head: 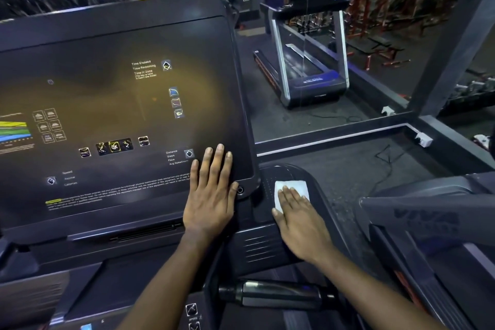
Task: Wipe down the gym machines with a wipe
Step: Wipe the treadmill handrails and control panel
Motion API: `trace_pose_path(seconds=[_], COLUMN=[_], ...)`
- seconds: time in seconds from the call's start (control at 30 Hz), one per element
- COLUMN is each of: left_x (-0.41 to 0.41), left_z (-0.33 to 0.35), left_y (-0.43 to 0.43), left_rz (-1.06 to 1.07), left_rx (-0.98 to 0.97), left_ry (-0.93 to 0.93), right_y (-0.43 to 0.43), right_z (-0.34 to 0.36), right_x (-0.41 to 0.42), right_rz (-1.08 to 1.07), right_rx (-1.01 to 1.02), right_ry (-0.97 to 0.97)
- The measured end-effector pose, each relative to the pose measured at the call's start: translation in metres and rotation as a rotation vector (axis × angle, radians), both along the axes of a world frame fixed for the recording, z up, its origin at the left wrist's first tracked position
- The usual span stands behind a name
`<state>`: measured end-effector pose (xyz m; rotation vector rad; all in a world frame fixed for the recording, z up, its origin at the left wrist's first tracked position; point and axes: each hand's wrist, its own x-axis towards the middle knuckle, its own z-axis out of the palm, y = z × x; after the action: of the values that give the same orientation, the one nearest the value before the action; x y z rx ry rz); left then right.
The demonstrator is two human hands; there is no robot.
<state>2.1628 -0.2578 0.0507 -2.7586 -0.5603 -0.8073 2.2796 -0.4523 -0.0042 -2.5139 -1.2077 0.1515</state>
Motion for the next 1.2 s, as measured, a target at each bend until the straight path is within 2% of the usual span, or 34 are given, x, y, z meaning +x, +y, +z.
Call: trace_pose_path(seconds=[0.1, 0.3, 0.47, 0.53, 0.67, 0.77, 0.87, 0.97, 1.07, 1.2], left_x=[0.001, 0.001, 0.001, 0.001, 0.002, 0.001, 0.001, 0.002, 0.002, 0.002], left_z=[0.001, 0.001, 0.002, 0.001, 0.001, 0.001, 0.0, 0.0, 0.0, -0.001], left_y=[-0.001, -0.001, -0.001, -0.002, -0.002, -0.001, -0.001, 0.0, -0.001, 0.0], left_rz=[0.008, 0.007, 0.0, 0.004, 0.007, 0.01, 0.002, 0.005, 0.008, -0.005], left_rx=[0.009, 0.009, 0.008, 0.014, 0.018, 0.023, 0.022, 0.026, 0.034, 0.026], left_ry=[-0.002, 0.005, -0.01, -0.011, -0.005, -0.005, -0.009, -0.01, -0.008, -0.019], right_y=[-0.012, 0.049, 0.015, 0.006, 0.047, 0.062, 0.032, 0.013, 0.042, 0.065], right_z=[-0.004, 0.003, 0.001, -0.001, 0.004, 0.007, 0.004, -0.001, 0.005, 0.008], right_x=[0.003, 0.061, 0.033, 0.037, 0.07, 0.066, 0.044, 0.056, 0.078, 0.063], right_rz=[-0.008, -0.028, 0.1, 0.075, -0.009, 0.078, 0.232, 0.208, 0.124, 0.208], right_rx=[0.011, -0.036, 0.008, 0.012, -0.009, -0.008, 0.034, 0.004, -0.05, -0.025], right_ry=[0.026, 0.117, 0.011, 0.002, 0.081, 0.084, 0.019, -0.019, 0.005, 0.021])
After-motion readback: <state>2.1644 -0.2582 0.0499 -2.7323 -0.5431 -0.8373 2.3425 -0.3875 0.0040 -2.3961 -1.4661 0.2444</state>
